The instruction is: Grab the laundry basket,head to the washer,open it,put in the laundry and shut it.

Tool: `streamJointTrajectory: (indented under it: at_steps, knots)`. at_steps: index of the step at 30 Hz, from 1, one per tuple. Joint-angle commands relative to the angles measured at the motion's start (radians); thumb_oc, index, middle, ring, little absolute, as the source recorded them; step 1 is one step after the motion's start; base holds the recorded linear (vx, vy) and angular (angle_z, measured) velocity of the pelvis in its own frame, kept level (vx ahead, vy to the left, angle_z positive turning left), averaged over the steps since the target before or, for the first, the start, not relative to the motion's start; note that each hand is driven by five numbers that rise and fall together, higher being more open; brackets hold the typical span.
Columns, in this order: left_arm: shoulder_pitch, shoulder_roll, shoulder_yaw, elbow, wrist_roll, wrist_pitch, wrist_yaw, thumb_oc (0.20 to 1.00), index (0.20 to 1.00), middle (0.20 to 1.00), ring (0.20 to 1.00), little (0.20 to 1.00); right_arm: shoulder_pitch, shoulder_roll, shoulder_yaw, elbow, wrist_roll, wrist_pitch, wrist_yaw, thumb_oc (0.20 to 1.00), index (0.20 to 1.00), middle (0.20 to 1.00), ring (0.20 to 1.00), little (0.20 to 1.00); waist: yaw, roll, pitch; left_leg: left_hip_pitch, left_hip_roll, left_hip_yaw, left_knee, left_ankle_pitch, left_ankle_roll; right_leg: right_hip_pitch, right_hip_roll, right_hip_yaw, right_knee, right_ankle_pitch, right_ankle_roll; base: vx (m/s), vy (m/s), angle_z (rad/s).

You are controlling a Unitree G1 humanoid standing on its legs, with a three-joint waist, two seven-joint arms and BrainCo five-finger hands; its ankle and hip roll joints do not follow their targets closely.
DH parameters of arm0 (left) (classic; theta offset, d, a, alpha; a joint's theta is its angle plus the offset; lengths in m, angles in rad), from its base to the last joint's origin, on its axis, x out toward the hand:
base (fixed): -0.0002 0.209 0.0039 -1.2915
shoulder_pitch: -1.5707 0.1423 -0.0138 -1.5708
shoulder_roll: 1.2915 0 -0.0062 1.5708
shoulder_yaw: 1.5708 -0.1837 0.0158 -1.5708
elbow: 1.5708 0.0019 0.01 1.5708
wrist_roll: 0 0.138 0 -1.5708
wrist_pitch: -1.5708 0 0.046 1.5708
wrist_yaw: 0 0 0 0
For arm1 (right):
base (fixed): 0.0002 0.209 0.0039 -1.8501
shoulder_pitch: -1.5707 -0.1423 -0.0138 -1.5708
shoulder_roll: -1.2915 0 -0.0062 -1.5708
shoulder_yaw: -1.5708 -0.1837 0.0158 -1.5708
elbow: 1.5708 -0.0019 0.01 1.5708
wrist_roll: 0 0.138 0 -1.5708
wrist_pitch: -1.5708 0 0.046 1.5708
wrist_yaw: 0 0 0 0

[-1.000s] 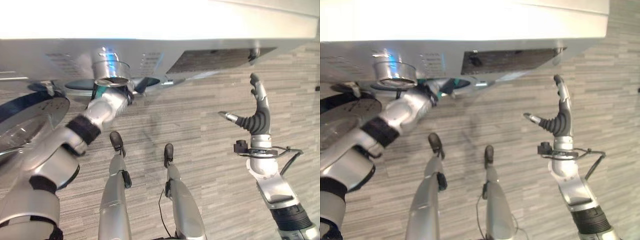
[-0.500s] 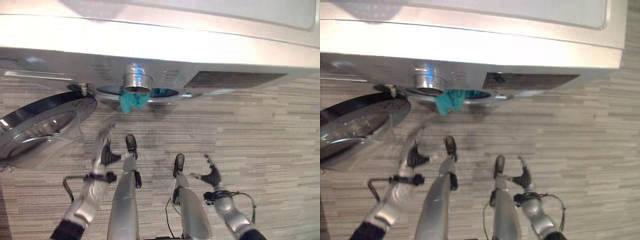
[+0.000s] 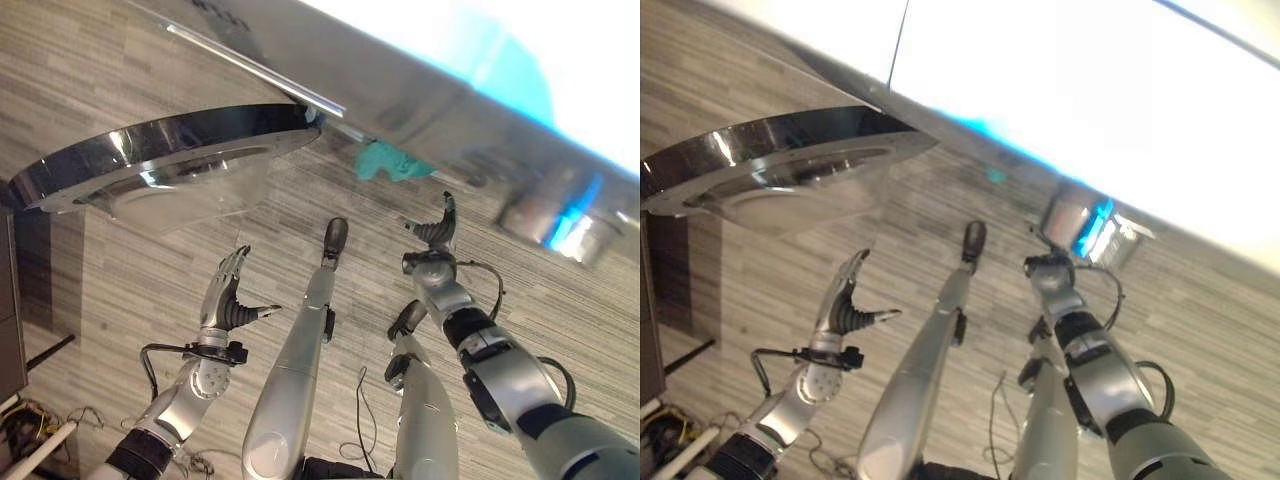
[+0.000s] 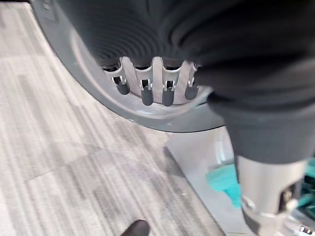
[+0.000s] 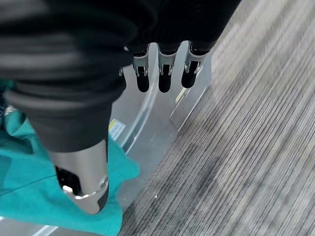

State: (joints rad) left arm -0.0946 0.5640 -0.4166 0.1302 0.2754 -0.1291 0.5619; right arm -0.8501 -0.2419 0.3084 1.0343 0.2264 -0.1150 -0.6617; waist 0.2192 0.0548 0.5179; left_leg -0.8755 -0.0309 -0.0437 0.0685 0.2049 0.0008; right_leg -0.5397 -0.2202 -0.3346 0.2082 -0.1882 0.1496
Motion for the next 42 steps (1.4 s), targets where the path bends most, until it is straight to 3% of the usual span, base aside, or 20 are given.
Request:
streamJointTrajectory:
  at_steps: [1,7,13,16,17,26,27,29,32,33,40,42]
  knots:
    - [-0.003,-0.035,-0.048,-0.037,-0.018,-0.036,0.040,1.000,1.000,1.000,1.000,1.000,0.073,-0.029,-0.008,0.021,0.059,-0.024,-0.032,1.000,1.000,1.000,1.000,1.000,-0.002,0.068,0.002,-0.031,-0.019,0.076,0.014,-0.099,-0.011,0.019,0.082,0.022,0.089,-0.123,-0.129,0.03,-0.018,0.10]
    - [-0.027,-0.048,-0.062,-0.076,-0.044,-0.049,0.039,1.000,1.000,1.000,1.000,1.000,0.004,-0.017,-0.021,0.071,0.126,-0.042,-0.016,1.000,1.000,1.000,1.000,1.000,0.023,0.078,0.001,-0.074,-0.051,0.054,0.002,-0.095,-0.006,-0.003,0.089,0.006,0.078,-0.138,-0.132,0.05,-0.036,0.00]
    - [-0.051,-0.040,-0.088,-0.120,-0.073,-0.082,-0.004,1.000,1.000,1.000,1.000,1.000,-0.103,-0.071,-0.061,0.071,0.200,-0.087,0.012,1.000,1.000,1.000,1.000,1.000,0.048,0.096,-0.004,-0.104,-0.074,0.042,0.003,-0.098,-0.004,-0.020,0.087,-0.010,0.087,-0.160,-0.133,0.05,-0.017,0.12]
    - [-0.066,-0.046,-0.099,-0.143,-0.102,-0.102,-0.021,1.000,1.000,1.000,1.000,1.000,-0.178,-0.126,-0.115,0.063,0.310,-0.131,0.055,1.000,1.000,1.000,1.000,1.000,0.076,0.111,-0.013,-0.131,-0.089,0.031,0.017,-0.102,-0.004,-0.049,0.085,-0.021,0.123,-0.187,-0.140,0.05,-0.033,0.21]
    - [-0.078,-0.048,-0.102,-0.144,-0.109,-0.111,-0.026,1.000,1.000,1.000,1.000,1.000,-0.214,-0.150,-0.130,0.046,0.391,-0.165,0.110,1.000,1.000,1.000,1.000,1.000,0.092,0.114,-0.019,-0.146,-0.092,0.025,0.028,-0.105,-0.006,-0.064,0.085,-0.027,0.141,-0.201,-0.144,0.04,-0.023,0.26]
    - [-0.117,-0.038,-0.110,-0.114,-0.133,-0.112,-0.042,1.000,1.000,1.000,1.000,1.000,-0.329,-0.199,-0.144,0.040,0.576,-0.241,0.202,1.000,1.000,1.000,1.000,1.000,0.126,0.093,-0.034,-0.171,-0.097,0.005,0.053,-0.114,-0.005,-0.090,0.085,-0.036,0.185,-0.221,-0.149,0.03,-0.037,0.09]
    - [-0.128,-0.036,-0.110,-0.111,-0.134,-0.111,-0.049,1.000,1.000,1.000,1.000,1.000,-0.354,-0.221,-0.152,0.043,0.612,-0.249,0.219,0.824,0.824,0.824,0.824,0.824,0.135,0.091,-0.037,-0.178,-0.098,0.003,0.062,-0.117,-0.006,-0.093,0.085,-0.043,0.192,-0.227,-0.151,0.02,-0.070,0.03]
    - [-0.135,-0.034,-0.113,-0.110,-0.132,-0.110,-0.054,1.000,1.000,1.000,1.000,1.000,-0.364,-0.231,-0.152,0.045,0.629,-0.257,0.229,0.652,0.652,0.652,0.652,0.652,0.138,0.091,-0.038,-0.182,-0.098,0.000,0.067,-0.120,-0.008,-0.097,0.085,-0.046,0.199,-0.232,-0.152,0.01,-0.035,0.04]
    - [-0.149,-0.030,-0.118,-0.104,-0.124,-0.102,-0.057,1.000,1.000,1.000,1.000,1.000,-0.382,-0.222,-0.151,0.019,0.659,-0.274,0.233,0.238,0.238,0.238,0.238,0.238,0.144,0.086,-0.043,-0.186,-0.096,0.000,0.075,-0.121,-0.011,-0.103,0.085,-0.053,0.217,-0.237,-0.153,0.01,-0.004,0.09]
    - [-0.150,-0.031,-0.118,-0.101,-0.125,-0.101,-0.058,1.000,1.000,1.000,1.000,1.000,-0.385,-0.218,-0.149,0.011,0.663,-0.277,0.236,0.200,0.200,0.200,0.200,0.200,0.144,0.084,-0.045,-0.187,-0.096,0.000,0.075,-0.120,-0.012,-0.105,0.086,-0.054,0.219,-0.239,-0.154,0.00,0.000,0.00]
    - [-0.153,-0.031,-0.106,-0.082,-0.116,-0.090,-0.068,1.000,1.000,1.000,1.000,1.000,-0.398,-0.214,-0.184,-0.069,0.735,-0.330,0.260,0.200,0.200,0.200,0.200,0.200,0.146,0.071,-0.061,-0.176,-0.093,0.001,0.066,-0.110,-0.022,-0.078,0.091,-0.065,0.195,-0.234,-0.154,0.00,-0.017,0.00]
    - [-0.147,-0.024,-0.096,-0.066,-0.111,-0.082,-0.074,1.000,1.000,1.000,1.000,1.000,-0.432,-0.273,-0.186,-0.220,0.710,-0.388,0.224,0.200,0.200,0.200,0.200,0.200,0.136,0.039,-0.075,-0.152,-0.088,0.005,0.051,-0.106,-0.028,-0.036,0.095,-0.069,0.147,-0.212,-0.144,0.00,0.000,0.00]
